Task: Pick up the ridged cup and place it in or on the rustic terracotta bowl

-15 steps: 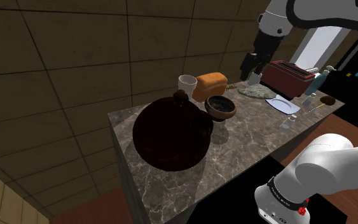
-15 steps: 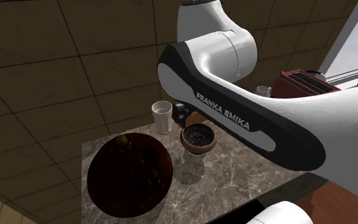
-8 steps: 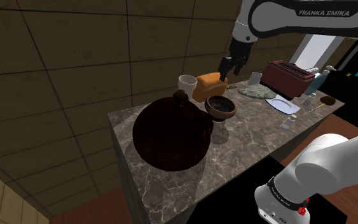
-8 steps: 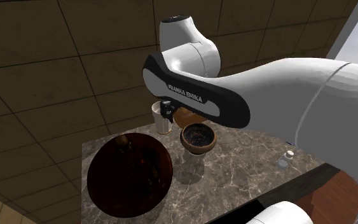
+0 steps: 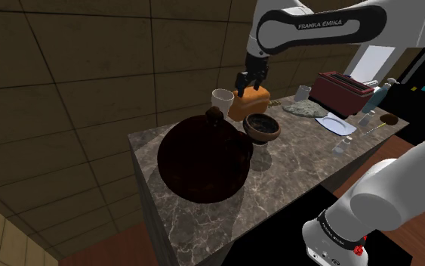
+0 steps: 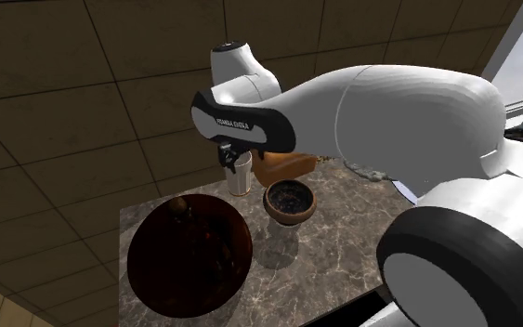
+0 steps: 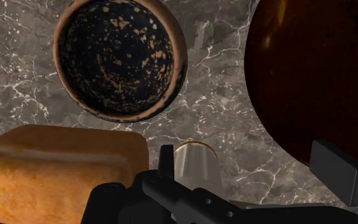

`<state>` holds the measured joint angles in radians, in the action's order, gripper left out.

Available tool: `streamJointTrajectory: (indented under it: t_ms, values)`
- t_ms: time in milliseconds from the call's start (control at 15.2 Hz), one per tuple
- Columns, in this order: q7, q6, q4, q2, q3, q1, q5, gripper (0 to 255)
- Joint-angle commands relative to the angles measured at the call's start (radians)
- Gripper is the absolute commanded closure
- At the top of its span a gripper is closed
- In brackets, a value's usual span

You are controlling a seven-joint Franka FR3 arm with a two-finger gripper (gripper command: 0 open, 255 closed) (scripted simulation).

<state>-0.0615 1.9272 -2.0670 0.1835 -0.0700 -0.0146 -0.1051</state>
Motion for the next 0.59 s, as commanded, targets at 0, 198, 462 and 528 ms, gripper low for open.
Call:
streamJointTrajectory:
  t_ms: [0,198,462,528]
  values:
    - [-0.002,0.025,0.046,-0.074,-0.002,0.000,-0.008,0]
    - [-0.007,0.052,0.132,-0.189,-0.006,0.002,-0.022,0]
    - [-0.012,0.069,0.267,-0.346,-0.009,0.008,-0.041,0]
    - [-0.013,0.070,0.304,-0.386,-0.010,0.010,-0.046,0]
